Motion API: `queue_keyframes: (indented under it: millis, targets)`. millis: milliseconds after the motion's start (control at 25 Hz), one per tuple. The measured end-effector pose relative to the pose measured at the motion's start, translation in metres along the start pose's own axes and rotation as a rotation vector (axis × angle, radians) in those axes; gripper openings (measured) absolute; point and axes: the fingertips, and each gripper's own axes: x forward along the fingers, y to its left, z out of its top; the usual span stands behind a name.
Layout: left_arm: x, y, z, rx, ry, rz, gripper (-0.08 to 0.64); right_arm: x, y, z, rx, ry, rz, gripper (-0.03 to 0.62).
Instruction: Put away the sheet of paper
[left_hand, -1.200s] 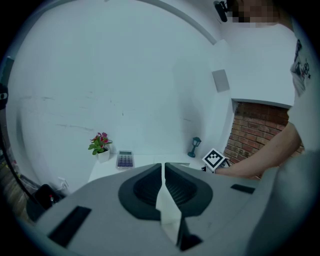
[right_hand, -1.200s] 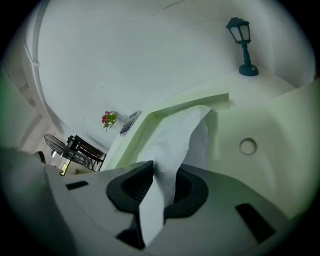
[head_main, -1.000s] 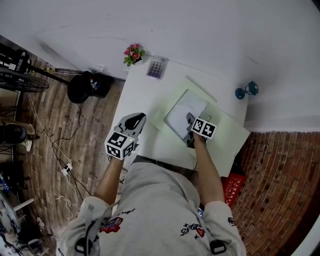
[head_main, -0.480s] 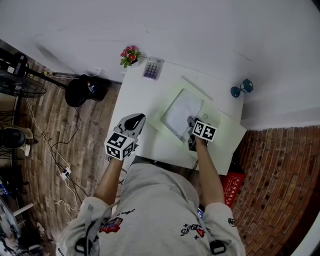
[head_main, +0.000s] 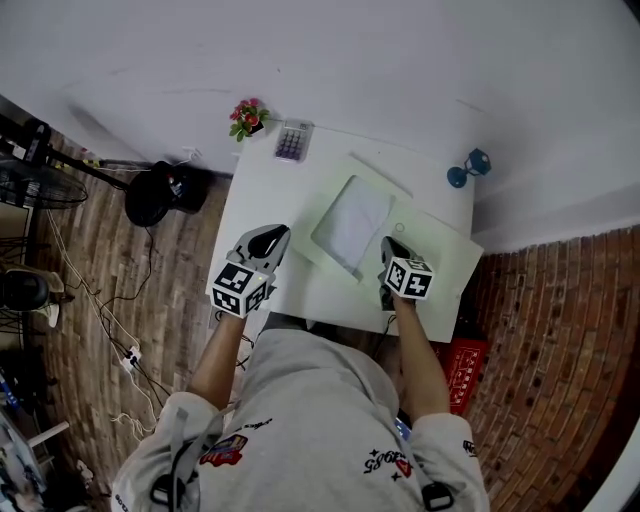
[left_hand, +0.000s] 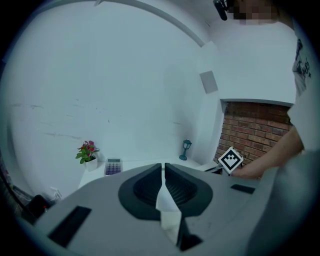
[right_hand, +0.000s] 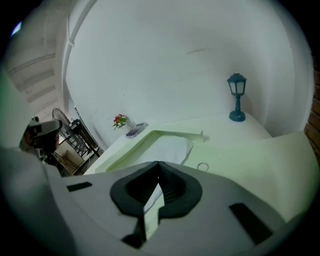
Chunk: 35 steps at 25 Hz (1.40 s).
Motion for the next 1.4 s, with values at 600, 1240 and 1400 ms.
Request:
queue_keyframes:
  millis: [600,1240,1400]
  targets:
    - [-0.001,-0.037,0.027,0.079,-0.065,-0.047,0.034,-0.103,0.062,0.075,-0.343,-0.304,0.017,0.008]
    - [-0.008,-0.059,0.073,0.156,-0.184,-0.046,0.034,-0.197,0.118,0.145,-0.415,-0.600,0.056,-0.003]
    - [-0.007,-0.062,0.074,0.156,-0.197,-0.039,0.034,-0.199,0.112,0.142,-0.423,-0.597,0.047,-0.003]
